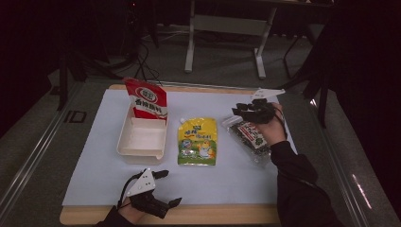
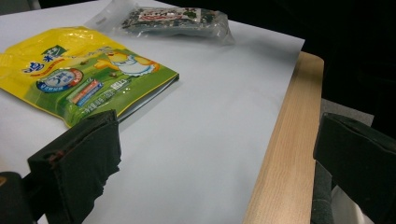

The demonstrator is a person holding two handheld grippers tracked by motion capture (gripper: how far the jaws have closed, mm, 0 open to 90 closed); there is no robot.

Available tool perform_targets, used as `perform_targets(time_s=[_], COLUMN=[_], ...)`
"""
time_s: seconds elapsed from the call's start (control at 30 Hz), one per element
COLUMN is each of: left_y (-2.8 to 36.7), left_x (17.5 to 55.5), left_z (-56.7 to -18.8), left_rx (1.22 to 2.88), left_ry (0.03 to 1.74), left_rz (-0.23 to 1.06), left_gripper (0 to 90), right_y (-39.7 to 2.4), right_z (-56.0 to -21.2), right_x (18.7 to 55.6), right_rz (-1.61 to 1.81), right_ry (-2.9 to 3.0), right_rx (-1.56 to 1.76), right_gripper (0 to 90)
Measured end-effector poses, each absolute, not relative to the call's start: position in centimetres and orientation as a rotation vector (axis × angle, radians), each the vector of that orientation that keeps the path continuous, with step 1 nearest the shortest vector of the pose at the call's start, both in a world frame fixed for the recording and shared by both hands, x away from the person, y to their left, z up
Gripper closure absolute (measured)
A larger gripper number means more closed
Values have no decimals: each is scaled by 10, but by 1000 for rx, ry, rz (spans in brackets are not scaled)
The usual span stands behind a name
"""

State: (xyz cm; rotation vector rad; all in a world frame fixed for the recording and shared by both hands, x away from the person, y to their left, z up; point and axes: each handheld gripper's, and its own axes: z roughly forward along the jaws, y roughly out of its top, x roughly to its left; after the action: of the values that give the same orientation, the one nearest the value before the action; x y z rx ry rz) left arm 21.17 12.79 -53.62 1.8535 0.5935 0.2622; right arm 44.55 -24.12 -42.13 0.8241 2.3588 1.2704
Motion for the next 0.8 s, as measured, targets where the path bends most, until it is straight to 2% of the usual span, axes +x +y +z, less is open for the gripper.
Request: perform_targets(time_s=[0.23, 0.3, 0.37, 0.4, 0.5, 0.8], left_y=[128, 128, 128, 127, 127, 128], left_x=[212, 212, 212, 212, 212, 213], left_z=[-537, -537, -537, -537, -537, -537], left_rx=[1855, 1855, 1856, 1856, 1857, 1852], left_ry=[593, 593, 595, 596, 596, 600], left_rz=[262, 263, 262, 262, 260, 262], left_gripper=[19, 19, 19, 19, 19, 19], right_y=[-287, -287, -307, -312, -324, -348], right_z=[-435, -435, -446, -449, -459, -486], right_x=[451, 451, 455, 456, 461, 475], right_rz=[1214, 1214, 1152, 1139, 1122, 1039], right_ry=[2312, 2312, 2309, 2304, 2307, 2282], right_rx=[930, 930, 984, 999, 1066, 1210], right_gripper=[680, 680, 793, 800, 896, 900])
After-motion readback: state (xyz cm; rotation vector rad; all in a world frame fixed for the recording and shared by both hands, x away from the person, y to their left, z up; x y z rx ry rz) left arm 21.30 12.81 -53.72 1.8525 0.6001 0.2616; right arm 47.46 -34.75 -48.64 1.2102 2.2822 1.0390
